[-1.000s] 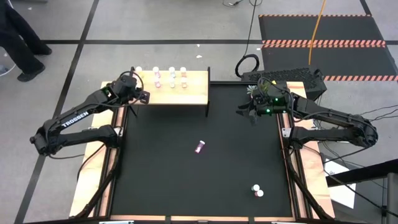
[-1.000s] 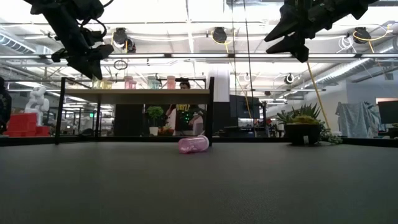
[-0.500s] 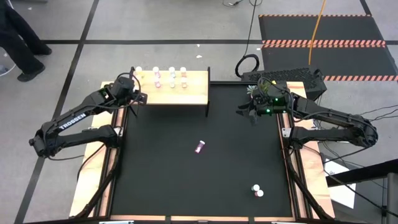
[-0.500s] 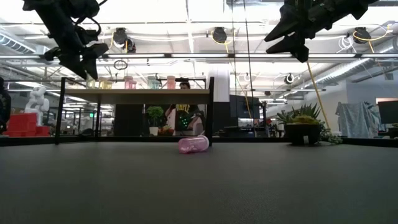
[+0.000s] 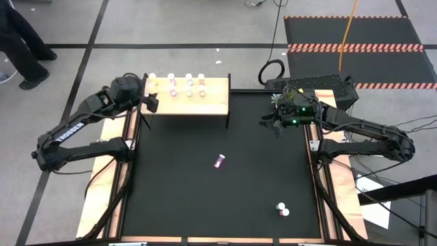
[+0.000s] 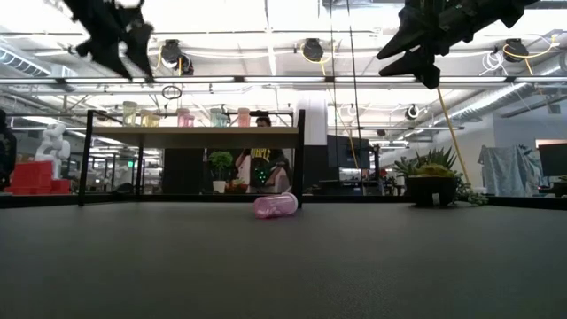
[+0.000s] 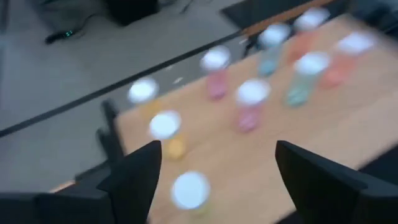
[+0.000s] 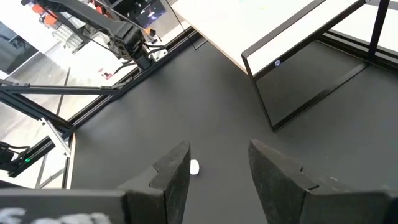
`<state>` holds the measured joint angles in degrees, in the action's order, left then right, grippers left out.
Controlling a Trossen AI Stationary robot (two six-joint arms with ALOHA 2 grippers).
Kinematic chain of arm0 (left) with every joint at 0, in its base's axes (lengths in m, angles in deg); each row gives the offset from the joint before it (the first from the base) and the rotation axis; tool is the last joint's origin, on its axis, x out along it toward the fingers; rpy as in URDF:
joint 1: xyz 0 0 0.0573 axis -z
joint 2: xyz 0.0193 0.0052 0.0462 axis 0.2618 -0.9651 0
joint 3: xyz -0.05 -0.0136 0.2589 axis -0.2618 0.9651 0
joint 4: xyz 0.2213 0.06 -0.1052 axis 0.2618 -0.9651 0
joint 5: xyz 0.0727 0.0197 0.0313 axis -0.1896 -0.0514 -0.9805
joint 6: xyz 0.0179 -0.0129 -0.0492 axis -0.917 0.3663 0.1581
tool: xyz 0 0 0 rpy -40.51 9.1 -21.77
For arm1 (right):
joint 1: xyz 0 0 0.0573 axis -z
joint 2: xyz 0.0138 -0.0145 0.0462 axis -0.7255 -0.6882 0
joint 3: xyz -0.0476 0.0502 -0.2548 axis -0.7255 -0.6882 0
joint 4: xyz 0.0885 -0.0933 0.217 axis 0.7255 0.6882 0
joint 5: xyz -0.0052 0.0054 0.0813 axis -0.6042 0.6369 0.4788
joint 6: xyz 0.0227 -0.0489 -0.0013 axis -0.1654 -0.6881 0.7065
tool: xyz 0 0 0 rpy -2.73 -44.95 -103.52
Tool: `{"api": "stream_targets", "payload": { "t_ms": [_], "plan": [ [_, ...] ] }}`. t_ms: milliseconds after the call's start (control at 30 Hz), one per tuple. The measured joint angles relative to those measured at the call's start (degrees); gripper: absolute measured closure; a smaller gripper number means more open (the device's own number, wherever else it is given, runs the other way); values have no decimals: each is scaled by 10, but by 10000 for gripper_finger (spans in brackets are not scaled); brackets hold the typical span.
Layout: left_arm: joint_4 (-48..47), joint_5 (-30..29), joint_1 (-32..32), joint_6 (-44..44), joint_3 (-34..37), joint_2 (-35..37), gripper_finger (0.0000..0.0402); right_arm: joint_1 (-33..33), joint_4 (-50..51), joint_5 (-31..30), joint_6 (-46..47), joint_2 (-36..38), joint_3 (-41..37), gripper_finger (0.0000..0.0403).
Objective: Pick and place medicine bottles onto shelf by color
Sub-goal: Put the pink medicine bottle aligned with the other pink medicine bottle on the shelf
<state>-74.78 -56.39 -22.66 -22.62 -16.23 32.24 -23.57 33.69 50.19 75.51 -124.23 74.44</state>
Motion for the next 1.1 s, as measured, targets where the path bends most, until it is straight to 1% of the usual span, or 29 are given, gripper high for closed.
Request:
{"api": "stream_targets", "payload": {
  "t_ms": [67, 167, 300, 400, 467, 533, 600, 767, 900, 1000, 1033, 1100],
  "plan": [
    [-5, 25, 19, 7, -28, 1, 82, 0, 0, 0, 0, 0, 0, 245],
    [0, 51, 69, 38, -44, -1, 88, 0, 0, 0, 0, 0, 0, 245],
    [21, 55, 178, 134, -32, -20, 114, 0, 0, -1, 1, 0, 0, 245],
    [33, 54, 281, 206, -19, -55, 137, 0, 9, -1, 1, 0, 0, 245],
    [50, 41, 347, 254, -17, -88, 153, 0, 15, -1, 1, 2, 0, 245],
    [84, 20, 401, 291, -17, -126, 169, 0, 15, -1, 0, 3, 0, 245],
    [124, 11, 436, 311, -17, -168, 182, 0, 18, -1, -6, 3, 0, 245],
    [210, 9, 476, 363, -17, -271, 198, 0, 18, -1, -10, 3, 0, 245],
    [258, 9, 489, 409, -17, -336, 197, 0, 37, -2, 1, 3, 0, 245],
    [300, 11, 484, 477, -17, -388, 199, 0, 63, -2, 11, 3, 0, 245],
    [308, 21, 476, 498, -17, -407, 201, 0, 72, -2, 12, 3, 0, 245],
    [328, 68, 455, 529, -17, -442, 209, 0, 92, -2, 12, 3, 0, 245]
  ]
}}
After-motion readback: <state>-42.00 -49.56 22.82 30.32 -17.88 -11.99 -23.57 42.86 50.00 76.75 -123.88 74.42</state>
